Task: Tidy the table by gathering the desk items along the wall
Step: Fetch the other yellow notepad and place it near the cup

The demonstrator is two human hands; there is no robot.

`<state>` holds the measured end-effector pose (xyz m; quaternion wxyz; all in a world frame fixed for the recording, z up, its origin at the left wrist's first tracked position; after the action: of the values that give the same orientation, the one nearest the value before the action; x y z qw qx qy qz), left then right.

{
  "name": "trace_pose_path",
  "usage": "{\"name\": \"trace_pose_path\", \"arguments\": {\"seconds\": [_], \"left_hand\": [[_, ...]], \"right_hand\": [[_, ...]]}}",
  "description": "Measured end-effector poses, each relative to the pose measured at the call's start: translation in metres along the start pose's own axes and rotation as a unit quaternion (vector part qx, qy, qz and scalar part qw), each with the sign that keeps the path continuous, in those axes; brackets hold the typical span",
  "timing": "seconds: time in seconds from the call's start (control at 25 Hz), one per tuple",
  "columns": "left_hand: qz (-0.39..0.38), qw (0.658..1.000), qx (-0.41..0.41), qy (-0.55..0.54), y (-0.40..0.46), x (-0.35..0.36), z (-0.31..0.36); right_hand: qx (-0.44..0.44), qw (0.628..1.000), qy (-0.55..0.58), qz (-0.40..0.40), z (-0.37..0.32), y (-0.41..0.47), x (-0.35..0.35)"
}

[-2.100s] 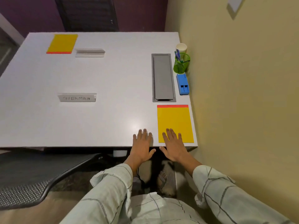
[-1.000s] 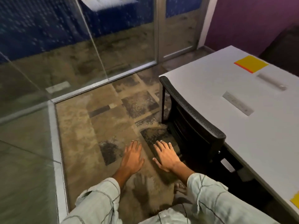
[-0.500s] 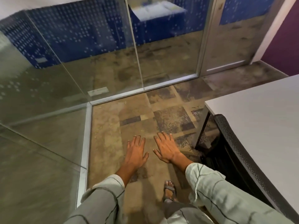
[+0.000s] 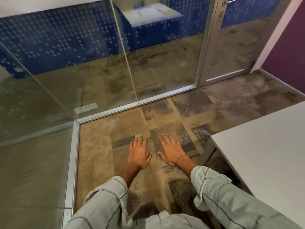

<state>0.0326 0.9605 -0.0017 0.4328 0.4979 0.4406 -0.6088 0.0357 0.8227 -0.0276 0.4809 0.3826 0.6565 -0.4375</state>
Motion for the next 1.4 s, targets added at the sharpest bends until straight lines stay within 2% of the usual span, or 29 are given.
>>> {"name": "trace_pose_path", "arguments": {"seconds": [0.2,0.36,0.64,0.88,1.08,1.24,1.4], "left_hand": [[-0.009,0.997,0.077,0.002,0.132,0.009,0.018],[-0.013,0.989,0.149,0.012,0.259,0.006,0.037],[-0.026,0.956,0.290,0.028,0.419,-0.021,0.114],[-0.051,0.918,0.390,0.046,0.520,-0.013,0.211],[-0.056,0.904,0.420,0.051,0.616,0.002,0.311],[-0.054,0.893,0.442,0.056,0.675,0.007,0.401],[-0.067,0.862,0.498,0.066,0.702,0.016,0.512]], "right_hand": [[0.069,0.998,0.009,0.002,0.085,0.086,-0.010],[0.157,0.987,0.023,0.020,0.169,0.156,-0.034],[0.316,0.945,0.072,0.034,0.294,0.195,-0.068],[0.406,0.908,0.099,0.040,0.405,0.216,-0.083],[0.451,0.883,0.112,0.065,0.529,0.225,-0.096],[0.487,0.862,0.120,0.072,0.623,0.210,-0.118],[0.554,0.815,0.135,0.105,0.700,0.154,-0.144]]}}
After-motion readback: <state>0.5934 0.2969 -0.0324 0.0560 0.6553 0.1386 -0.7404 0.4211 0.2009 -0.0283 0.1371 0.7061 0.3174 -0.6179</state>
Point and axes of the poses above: each hand's wrist, its own y-axis towards the middle knuckle, its own x-axis out of the palm, z = x × y, the point moved 9 cm from there along y, towards the middle knuckle, and after that the axes turned 1 degree about z, right-handed, at the moved point
